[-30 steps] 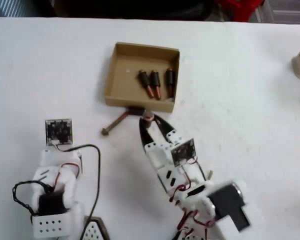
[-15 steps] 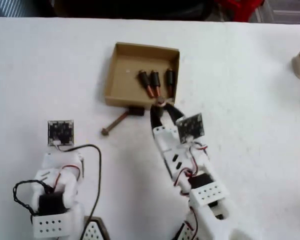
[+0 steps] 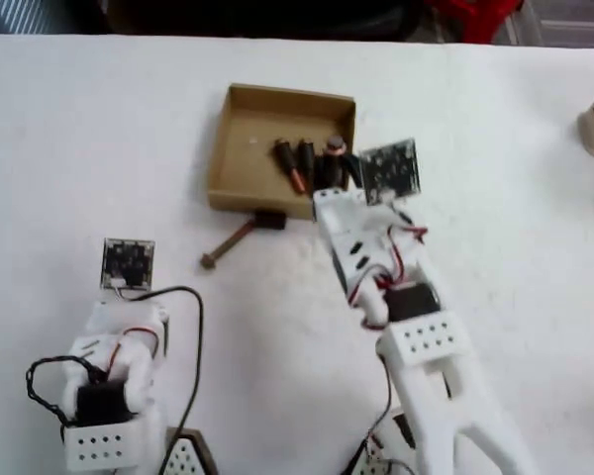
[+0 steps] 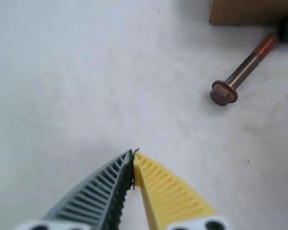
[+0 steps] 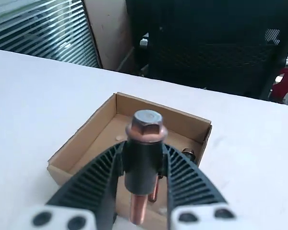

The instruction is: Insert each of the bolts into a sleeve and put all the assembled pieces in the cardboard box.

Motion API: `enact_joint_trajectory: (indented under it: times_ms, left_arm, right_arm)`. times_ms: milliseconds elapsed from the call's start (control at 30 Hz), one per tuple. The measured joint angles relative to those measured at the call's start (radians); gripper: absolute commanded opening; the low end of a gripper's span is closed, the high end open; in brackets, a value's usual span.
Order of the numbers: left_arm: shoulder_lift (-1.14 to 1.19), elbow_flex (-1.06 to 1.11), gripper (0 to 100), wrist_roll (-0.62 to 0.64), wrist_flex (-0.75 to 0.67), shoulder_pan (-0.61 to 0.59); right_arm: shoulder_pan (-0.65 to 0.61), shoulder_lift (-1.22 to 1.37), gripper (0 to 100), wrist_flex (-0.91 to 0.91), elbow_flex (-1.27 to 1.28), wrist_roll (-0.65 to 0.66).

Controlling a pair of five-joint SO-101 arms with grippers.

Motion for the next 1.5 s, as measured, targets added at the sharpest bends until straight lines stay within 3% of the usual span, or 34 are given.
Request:
enact_joint_trajectory:
  times_ms: [167, 733, 867, 1000, 1233, 1500]
  left_arm:
    - [0.0, 0.0, 2, 0.0, 0.0, 0.0]
    - [0.0, 0.0, 2, 0.0, 0.0, 0.0]
    - [0.0, 0.0, 2, 0.0, 0.0, 0.0]
    - [0.0, 0.0, 2, 0.0, 0.0, 0.0]
    - [0.0, 0.0, 2, 0.0, 0.0, 0.0]
    - [0.0, 0.0, 2, 0.0, 0.0, 0.0]
  right_arm:
    - [0.02, 0.279, 1.8, 0.028, -0.206, 0.003]
    - [0.072, 1.226, 1.9, 0.483, -1.151, 0.003]
    - [0.08, 1.387, 10.0, 0.626, -1.358, 0.009]
    - [0.072, 1.502, 16.3, 0.81, -1.559, 0.078]
    - [0.081, 1.583, 1.2, 1.026, -1.841, 0.106]
    - [0.043, 1.568, 1.6, 1.409, -2.087, 0.106]
